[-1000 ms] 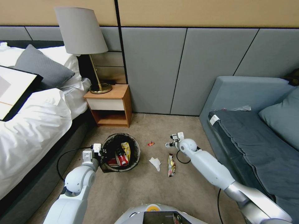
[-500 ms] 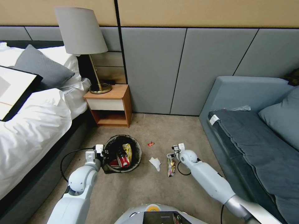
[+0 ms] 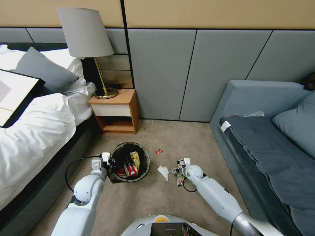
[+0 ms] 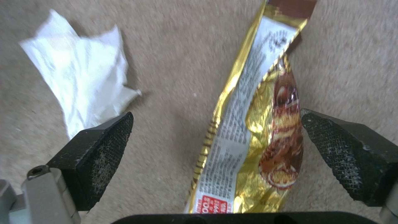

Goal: Pick up the trash bin, then pick up the garbage from the floor and place it into the trash bin.

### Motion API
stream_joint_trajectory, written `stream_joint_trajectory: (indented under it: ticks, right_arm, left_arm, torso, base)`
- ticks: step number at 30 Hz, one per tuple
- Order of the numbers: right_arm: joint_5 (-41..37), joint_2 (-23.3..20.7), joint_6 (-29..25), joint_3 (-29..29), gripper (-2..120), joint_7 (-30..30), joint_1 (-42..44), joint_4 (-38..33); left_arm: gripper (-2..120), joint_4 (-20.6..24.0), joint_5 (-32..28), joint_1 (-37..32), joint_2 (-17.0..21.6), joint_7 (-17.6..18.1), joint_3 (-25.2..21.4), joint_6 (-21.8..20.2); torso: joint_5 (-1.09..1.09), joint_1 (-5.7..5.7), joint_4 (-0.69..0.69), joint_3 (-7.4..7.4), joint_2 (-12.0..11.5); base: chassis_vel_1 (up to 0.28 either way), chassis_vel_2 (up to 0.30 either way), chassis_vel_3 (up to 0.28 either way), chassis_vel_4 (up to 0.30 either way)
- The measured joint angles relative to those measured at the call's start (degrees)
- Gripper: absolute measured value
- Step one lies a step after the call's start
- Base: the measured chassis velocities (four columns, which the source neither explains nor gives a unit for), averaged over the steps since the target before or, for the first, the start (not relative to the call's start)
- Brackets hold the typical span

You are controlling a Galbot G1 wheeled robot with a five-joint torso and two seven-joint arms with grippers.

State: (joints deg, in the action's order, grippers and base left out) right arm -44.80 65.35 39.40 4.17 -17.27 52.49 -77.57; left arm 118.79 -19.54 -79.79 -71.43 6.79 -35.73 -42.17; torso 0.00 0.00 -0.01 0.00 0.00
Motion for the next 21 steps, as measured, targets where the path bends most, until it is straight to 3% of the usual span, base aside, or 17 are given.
stream_joint_trajectory:
  ticks: [15, 19, 21]
  right_arm:
    - [3.28, 0.97, -2.63, -0.63, 100, 1.44, -0.89, 6.91]
    - [3.19, 1.04, -3.07, -0.63, 88, 1.44, -1.07, 7.01]
    - [3.15, 1.11, -3.09, -0.55, 76, 1.59, -1.08, 6.92]
  left_arm:
    - [0, -0.20, 0.18, -0.08, 0.12, -0.21, -0.42, 0.04]
    - [0, -0.24, 0.20, -0.06, -0.09, -0.22, -0.28, 0.04]
    - [0, -0.31, 0.31, 0.05, -0.16, -0.23, -0.10, 0.04]
  torso:
    - [0.01, 0.00, 0.00, 0.00, 0.00]
    - [0.01, 0.00, 0.01, 0.00, 0.00]
    - [0.00, 0.00, 0.00, 0.00, 0.00]
  base:
    - [0.000, 0.000, 0.000, 0.000]
    - [0.000, 0.000, 0.000, 0.000]
    - [0.000, 0.000, 0.000, 0.000]
